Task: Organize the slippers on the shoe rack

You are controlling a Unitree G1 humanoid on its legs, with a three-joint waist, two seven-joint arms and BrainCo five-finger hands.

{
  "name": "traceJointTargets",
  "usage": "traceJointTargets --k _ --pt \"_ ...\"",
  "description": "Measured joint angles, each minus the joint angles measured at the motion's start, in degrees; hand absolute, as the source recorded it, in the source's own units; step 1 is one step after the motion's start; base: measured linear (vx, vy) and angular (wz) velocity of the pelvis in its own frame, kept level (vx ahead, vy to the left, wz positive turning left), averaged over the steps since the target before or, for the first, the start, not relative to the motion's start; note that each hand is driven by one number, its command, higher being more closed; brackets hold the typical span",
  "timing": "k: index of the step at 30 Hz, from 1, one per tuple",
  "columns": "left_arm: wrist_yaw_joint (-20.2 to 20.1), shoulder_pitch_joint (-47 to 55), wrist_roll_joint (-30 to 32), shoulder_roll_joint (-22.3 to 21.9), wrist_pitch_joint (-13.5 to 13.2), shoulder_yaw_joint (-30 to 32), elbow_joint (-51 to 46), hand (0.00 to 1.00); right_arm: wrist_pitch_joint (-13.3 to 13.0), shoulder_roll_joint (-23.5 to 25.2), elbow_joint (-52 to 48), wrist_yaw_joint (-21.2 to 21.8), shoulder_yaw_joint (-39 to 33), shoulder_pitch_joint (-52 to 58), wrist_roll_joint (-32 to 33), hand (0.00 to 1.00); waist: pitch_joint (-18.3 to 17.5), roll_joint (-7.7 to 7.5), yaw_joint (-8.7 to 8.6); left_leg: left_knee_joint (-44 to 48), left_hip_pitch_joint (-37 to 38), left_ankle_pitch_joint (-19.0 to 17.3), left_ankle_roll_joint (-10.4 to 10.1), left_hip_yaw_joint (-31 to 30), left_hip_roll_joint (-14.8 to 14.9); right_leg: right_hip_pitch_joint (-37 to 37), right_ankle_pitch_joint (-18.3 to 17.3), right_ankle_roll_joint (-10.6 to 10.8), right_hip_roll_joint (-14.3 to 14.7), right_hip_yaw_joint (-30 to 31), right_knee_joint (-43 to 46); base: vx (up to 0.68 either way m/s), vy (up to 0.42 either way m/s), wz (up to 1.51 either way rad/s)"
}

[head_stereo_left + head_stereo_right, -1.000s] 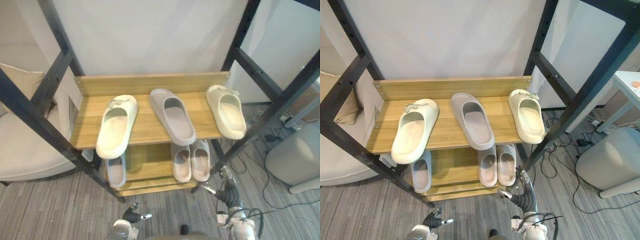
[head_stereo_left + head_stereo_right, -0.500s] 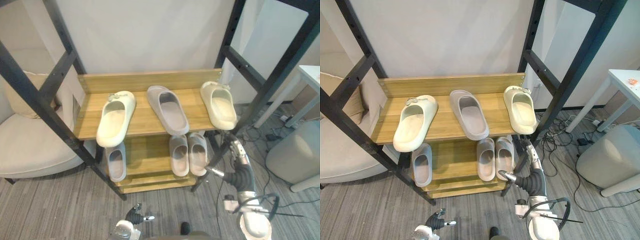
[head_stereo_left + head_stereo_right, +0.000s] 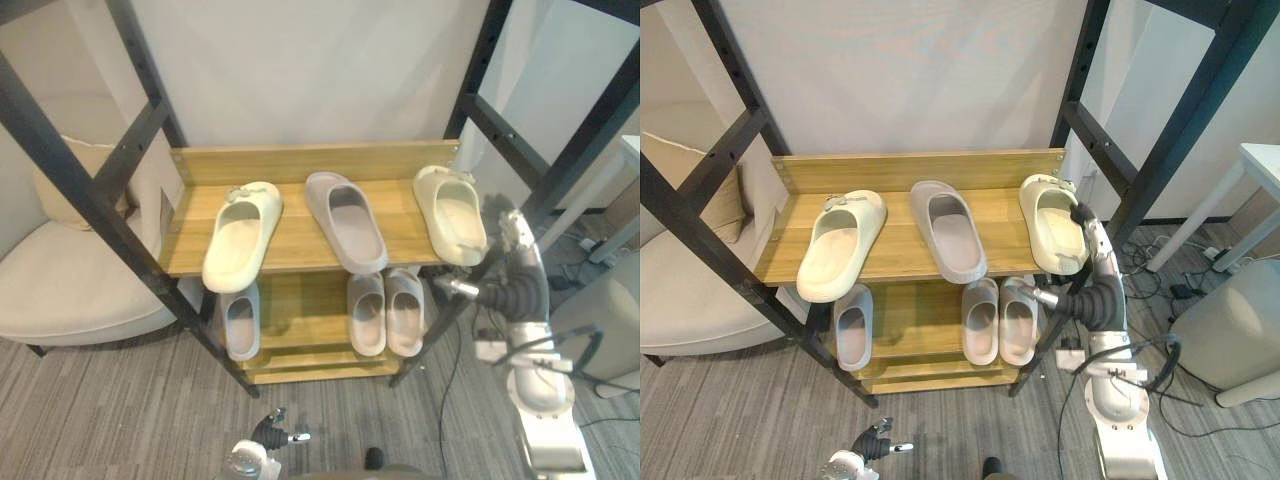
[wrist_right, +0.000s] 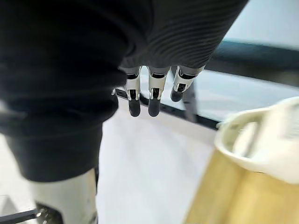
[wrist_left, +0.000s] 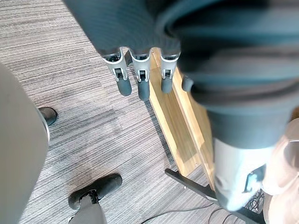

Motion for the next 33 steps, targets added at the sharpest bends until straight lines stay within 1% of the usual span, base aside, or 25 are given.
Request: traceJointTargets --k 3,7,10,15,18,20,25,28,33 --pt "-0.88 0.20 -0.02 0.02 0.02 1.74 -0.54 0.00 0.04 -2.40 5.19 0.06 -0.42 -4.51 1.12 0.00 0.21 -0.57 0.10 -1.02 -0.03 0.77 -0.09 -0.83 -0.01 -0.07 -0.11 -0.05 0.01 -0.71 0.00 -0.02 -0.019 0.14" --pt "-0.97 0.25 -0.04 0.57 0.08 1.74 -0.96 0.00 0.74 -5.65 12.20 0.35 -0.38 -9.71 2.66 0.00 0.16 -1.01 0.37 -1.87 -0.85 1.57 -0.16 -2.35 -0.03 -0.41 -0.20 -0.15 -0.05 -2.20 0.00 -0.01 -0.019 0.18" --pt "-1.01 0.26 -0.14 0.58 0.09 1.75 -1.26 0.00 1.18 -7.10 17.67 0.38 0.13 -14.40 2.65 0.00 0.19 -1.12 0.59 -2.42 -1.21 2.09 -0.28 -3.37 -0.02 -0.56 -0.24 -0.22 -0.07 -3.19 0.00 0.01 -0.011 0.17" --pt "-1.02 0.44 -0.59 0.55 0.10 1.74 -2.01 0.00 2.17 -9.83 26.29 0.45 4.20 -20.99 2.64 0.00 0.13 -1.25 1.22 -2.39 -1.78 2.30 -0.30 -3.97 -0.05 -0.72 -0.23 -0.23 -0.15 -3.81 -0.01 0.01 0.002 0.08" --pt "-1.01 0.47 -0.68 0.56 0.09 1.74 -2.29 0.00 2.68 -10.17 31.11 0.78 5.27 -24.22 2.66 0.00 0.18 -1.48 1.91 -2.43 -1.94 2.49 -0.30 -4.39 -0.10 -0.71 -0.23 -0.23 -0.20 -4.24 -0.01 -0.01 -0.002 0.08" --pt "-1.01 0.46 -0.70 0.67 0.10 1.74 -2.53 0.00 3.05 -10.88 33.33 0.94 6.57 -25.91 2.67 0.00 0.26 -1.77 1.91 -2.57 -2.22 2.79 -0.28 -5.26 -0.22 -0.69 -0.23 -0.23 -0.31 -4.89 -0.02 -0.03 -0.010 0.17" --pt "-0.99 0.46 -0.78 1.50 0.07 1.74 -3.17 0.00 3.46 -11.23 39.51 1.96 9.63 -30.88 2.66 0.00 0.70 -3.11 2.08 -3.74 -3.02 4.22 -0.18 -6.96 -0.56 -1.06 -0.14 -0.34 -0.69 -6.37 -0.03 -0.04 -0.011 0.16" --pt "-0.96 0.48 -0.92 1.49 0.06 1.74 -3.70 0.00 3.78 -11.71 41.95 2.42 11.77 -32.85 2.62 0.00 0.73 -3.20 2.78 -3.81 -3.03 4.40 0.01 -7.04 -0.91 -1.04 -0.04 -0.39 -1.02 -6.39 -0.04 -0.03 0.014 0.03" --pt "-0.93 0.49 -1.79 1.57 0.05 2.02 -3.77 0.00 4.37 -11.68 46.49 2.61 13.42 -35.70 2.60 0.00 0.90 -3.50 2.99 -4.33 -3.12 4.84 0.26 -7.67 -1.29 -1.05 0.02 -0.34 -1.42 -6.84 -0.03 0.00 0.004 0.04"
